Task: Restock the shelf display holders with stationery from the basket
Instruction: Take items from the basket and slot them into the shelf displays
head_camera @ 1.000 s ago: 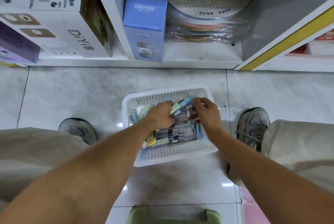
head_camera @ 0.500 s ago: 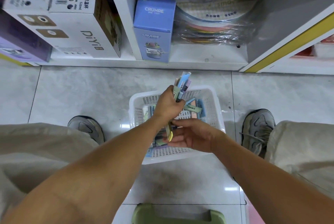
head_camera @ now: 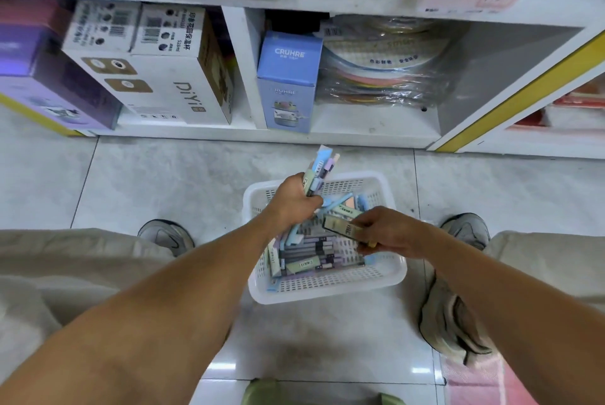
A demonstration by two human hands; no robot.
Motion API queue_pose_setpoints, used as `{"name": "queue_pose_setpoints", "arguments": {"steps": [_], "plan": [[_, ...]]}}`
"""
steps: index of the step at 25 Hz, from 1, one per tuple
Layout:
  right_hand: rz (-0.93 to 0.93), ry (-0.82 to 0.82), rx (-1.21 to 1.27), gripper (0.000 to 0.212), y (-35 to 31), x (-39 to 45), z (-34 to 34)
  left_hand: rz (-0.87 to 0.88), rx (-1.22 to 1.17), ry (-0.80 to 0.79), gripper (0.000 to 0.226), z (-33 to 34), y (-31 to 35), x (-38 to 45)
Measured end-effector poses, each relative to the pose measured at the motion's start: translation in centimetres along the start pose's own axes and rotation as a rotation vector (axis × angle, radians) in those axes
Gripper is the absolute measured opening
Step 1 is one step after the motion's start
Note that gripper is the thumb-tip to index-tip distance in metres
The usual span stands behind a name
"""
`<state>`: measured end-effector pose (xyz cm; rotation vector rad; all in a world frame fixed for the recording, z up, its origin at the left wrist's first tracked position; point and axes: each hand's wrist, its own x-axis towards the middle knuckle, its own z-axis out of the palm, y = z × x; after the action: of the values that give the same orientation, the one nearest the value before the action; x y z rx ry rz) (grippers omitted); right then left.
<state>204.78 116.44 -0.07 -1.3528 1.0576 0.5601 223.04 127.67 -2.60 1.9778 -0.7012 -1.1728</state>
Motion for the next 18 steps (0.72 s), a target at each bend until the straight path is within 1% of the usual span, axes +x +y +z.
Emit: {"name": "queue_pose_setpoints", "arguments": {"steps": [4, 5, 8, 12, 15, 18], "plan": [[-0.186, 0.195, -0.143, 0.013, -3.3, -2.9, -1.9, 0.015, -0.039, -0.073, 0.005, -1.1, 3.6, -2.2], [-0.240, 0.223, -0.172, 0.013, -4.3, -3.9, -2.3, 0.039, -0.043, -0.082, 0.003, -1.4, 4.9, -3.0], [-0.337, 0.285, -0.214, 0.012, -7.4, -7.4, -3.3, 0.113, -0.067, -0.085, 0.013, -2.8, 9.6, -5.4], [-0.453, 0.344, -0.269, 0.019, -12.0, -13.2, -4.6, 0.164, -0.070, -0.073, 0.009, -5.1, 16.2, -9.0], [-0.602, 0.413, -0.299, 0.019, -15.4, -17.5, -6.0, 0.188, -0.112, -0.064, 0.011, -6.4, 20.3, -11.3], [-0.799, 0.517, -0.247, 0.016, -18.7, -22.3, -7.8, 0.171, -0.188, -0.070, 0.013, -8.1, 24.9, -13.8]]}}
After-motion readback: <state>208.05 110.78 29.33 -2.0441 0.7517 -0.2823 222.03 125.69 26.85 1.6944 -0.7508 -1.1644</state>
